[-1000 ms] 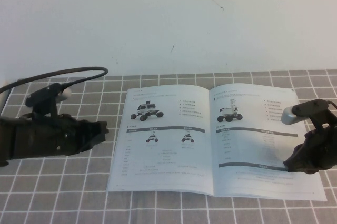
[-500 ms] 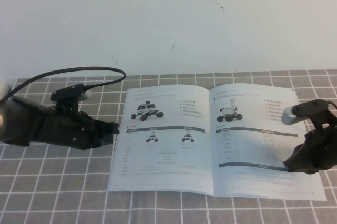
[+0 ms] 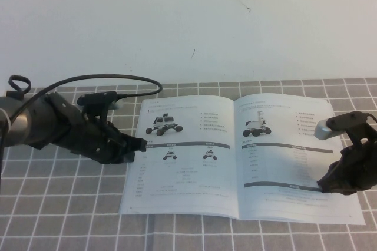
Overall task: Close book
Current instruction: 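Close the open booklet and leave it lying on the table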
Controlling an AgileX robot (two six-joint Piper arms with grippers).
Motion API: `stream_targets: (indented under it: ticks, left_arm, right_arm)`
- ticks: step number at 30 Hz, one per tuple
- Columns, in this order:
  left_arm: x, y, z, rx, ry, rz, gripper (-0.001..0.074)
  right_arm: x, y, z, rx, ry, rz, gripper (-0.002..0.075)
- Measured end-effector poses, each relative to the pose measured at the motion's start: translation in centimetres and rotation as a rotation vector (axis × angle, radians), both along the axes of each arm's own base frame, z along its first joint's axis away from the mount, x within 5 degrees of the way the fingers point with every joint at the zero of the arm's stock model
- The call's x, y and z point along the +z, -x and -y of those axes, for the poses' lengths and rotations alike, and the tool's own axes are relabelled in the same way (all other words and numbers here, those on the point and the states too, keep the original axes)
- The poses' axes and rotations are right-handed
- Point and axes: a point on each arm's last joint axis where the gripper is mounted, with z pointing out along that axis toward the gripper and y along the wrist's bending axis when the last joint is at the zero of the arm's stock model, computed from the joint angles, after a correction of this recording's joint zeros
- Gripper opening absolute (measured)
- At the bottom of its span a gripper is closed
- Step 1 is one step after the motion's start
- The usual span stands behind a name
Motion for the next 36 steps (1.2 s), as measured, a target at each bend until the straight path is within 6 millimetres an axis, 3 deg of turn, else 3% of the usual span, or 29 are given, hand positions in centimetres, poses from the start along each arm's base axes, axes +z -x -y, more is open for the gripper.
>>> stream_targets:
  ticks: [17, 27, 32, 36]
  left_arm:
    - [0.6, -0.1, 0.7, -0.012, 0.068, -0.062, -0.0004]
    - [2.9, -1.2, -0.3, -0.063, -0.121, -0.058, -0.0004]
    - [0.8, -1.4, -0.4, -0.066, -0.144, -0.122, -0.0004]
    - [0.6, -1.6, -0.3, -0.067, -0.141, -0.127, -0.0004]
  right_arm:
    - [0.0, 0.0, 0.0, 0.002, -0.002, -0.002, -0.0003]
    - [0.0, 0.0, 0.0, 0.002, -0.002, -0.001, -0.0003]
    - [0.0, 0.0, 0.0, 0.002, -0.002, -0.001, -0.0003]
    - [0.0, 0.0, 0.0, 0.002, -0.002, -0.002, -0.0003]
